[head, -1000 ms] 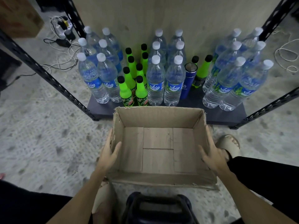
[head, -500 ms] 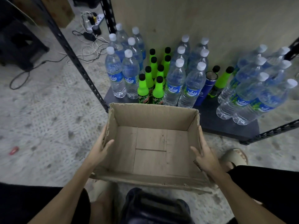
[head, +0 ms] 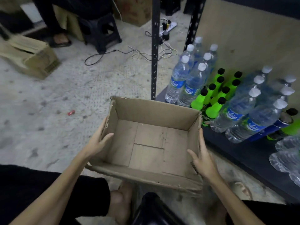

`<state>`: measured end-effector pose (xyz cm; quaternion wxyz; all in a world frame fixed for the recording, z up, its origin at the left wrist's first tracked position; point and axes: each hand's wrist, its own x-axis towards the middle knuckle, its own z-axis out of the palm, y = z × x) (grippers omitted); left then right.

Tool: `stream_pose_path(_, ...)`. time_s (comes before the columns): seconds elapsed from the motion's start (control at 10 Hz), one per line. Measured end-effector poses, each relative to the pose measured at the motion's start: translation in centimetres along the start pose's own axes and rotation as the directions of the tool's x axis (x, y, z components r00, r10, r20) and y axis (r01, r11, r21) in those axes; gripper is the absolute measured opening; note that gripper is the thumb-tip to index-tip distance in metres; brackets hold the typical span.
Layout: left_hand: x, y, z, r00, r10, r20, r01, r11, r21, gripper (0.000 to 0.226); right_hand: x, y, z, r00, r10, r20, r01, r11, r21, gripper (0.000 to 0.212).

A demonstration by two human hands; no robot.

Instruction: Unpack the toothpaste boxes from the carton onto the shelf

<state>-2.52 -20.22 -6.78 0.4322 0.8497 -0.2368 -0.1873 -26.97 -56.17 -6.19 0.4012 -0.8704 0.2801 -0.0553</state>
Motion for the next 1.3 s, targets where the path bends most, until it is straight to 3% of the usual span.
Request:
stream_pose_path(0.2,-1.6,-4.3,-6.6,0.981,-0.091,-0.174,0.092,0.996,0.000,0.078,5.8,-5.7,4.9,0.980,-0.162,0.116,0.170,0.984,-0.059,0.104)
stream_pose_path(0.5,-5.1,-11.3,-12.7,0.882,-0.312,-0.354,0.297,0.950,-0.100,0.078,14.5,-15.2,16.1,0.896,-0.320,0.309,0.351,0.935,-0.051,0.100)
stream_pose_path(0.8,-4.1,-15.4,-14.7,0.864,-0.387,-0.322,0.399,0.916,-0.032,0.092,16.2,-15.9,22.9,0.858,-0.309,0.410,0.339,0.941,0.001,0.110)
stream_pose_path(1.0,-4.4,-15.7,-14.1,0.848,-0.399,-0.349,0.388,0.916,-0.102,0.094,16.2,-15.8,22.2,0.884,-0.246,0.398,0.309,0.945,-0.103,0.107)
stream_pose_path(1.1,-5.0,-16.1,-14.3,0.821,-0.417,-0.391,0.400,0.908,-0.128,0.091,15.9,-16.2,21.7,0.886,-0.189,0.422,0.308,0.922,-0.235,0.108)
stream_pose_path(1.2,-5.9,-16.1,-13.9,0.758,-0.434,-0.486,0.452,0.888,-0.088,0.084,15.8,-16.2,21.5,0.923,-0.133,0.361,0.272,0.890,-0.367,0.104)
stream_pose_path(1.3,-6.1,-15.1,-12.7,0.626,-0.405,-0.666,0.580,0.813,0.050,0.078,14.9,-16.1,20.6,0.953,-0.139,0.271,0.234,0.903,-0.360,0.099)
